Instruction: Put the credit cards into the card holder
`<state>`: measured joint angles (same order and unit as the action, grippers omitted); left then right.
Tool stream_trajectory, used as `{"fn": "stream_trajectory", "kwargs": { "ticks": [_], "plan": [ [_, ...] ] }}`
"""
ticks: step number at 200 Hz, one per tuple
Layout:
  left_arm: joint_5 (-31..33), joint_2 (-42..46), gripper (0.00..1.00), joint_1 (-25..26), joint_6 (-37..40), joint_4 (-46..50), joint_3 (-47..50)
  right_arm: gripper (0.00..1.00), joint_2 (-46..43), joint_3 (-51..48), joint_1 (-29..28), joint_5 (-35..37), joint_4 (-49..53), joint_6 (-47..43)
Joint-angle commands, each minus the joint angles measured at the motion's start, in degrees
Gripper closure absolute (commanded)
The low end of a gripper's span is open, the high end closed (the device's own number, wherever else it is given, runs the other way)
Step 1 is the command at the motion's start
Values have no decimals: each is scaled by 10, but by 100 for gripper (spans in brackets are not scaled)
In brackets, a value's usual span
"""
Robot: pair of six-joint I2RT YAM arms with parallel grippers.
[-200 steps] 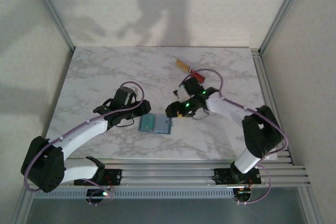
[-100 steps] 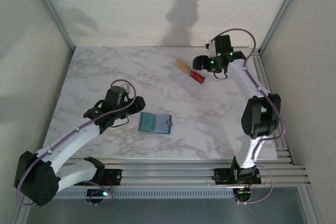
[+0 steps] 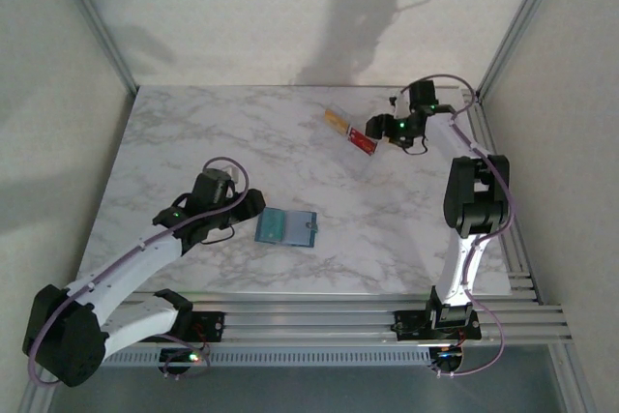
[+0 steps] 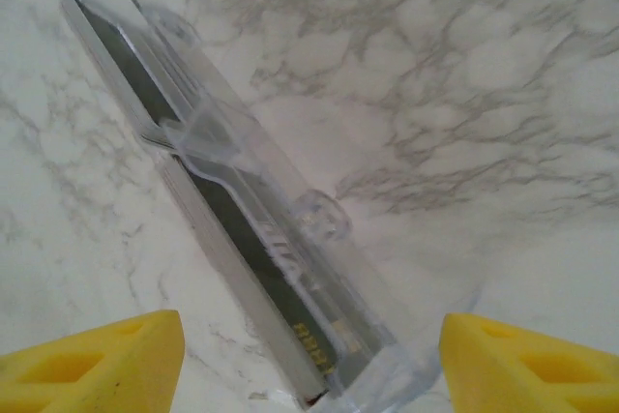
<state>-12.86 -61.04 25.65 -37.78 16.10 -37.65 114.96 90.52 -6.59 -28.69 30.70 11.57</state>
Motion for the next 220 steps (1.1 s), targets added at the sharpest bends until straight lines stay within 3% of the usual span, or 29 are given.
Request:
{"fn": "stream_trajectory", "kwargs": {
  "ticks": [1, 83, 100, 128, 146, 193, 220],
  "plan": [
    [-14, -11, 45, -6, -1, -14, 3, 31, -30, -39, -4, -94, -35, 10],
    [-23, -29, 47, -6, 1, -21, 2, 31, -136, -175, -34, -159, -71, -16],
    [-23, -33, 47, -6, 2, -21, 0, 30, -161, -178, -44, -106, -63, -35],
    [-22, -28, 47, -5, -3, -22, 4, 21, -169, -125, -78, 108, -19, -82],
    [-28, -31, 47, -5, -7, -34, 7, 18, -155, -84, -90, 180, -10, -108],
    [-22, -27, 46, -3, -11, -32, 15, 14, -56, 26, -86, 162, 25, -113],
    [-21, -23, 46, -3, -14, -25, 18, 13, -21, 35, -82, 126, 30, -95]
  ]
}}
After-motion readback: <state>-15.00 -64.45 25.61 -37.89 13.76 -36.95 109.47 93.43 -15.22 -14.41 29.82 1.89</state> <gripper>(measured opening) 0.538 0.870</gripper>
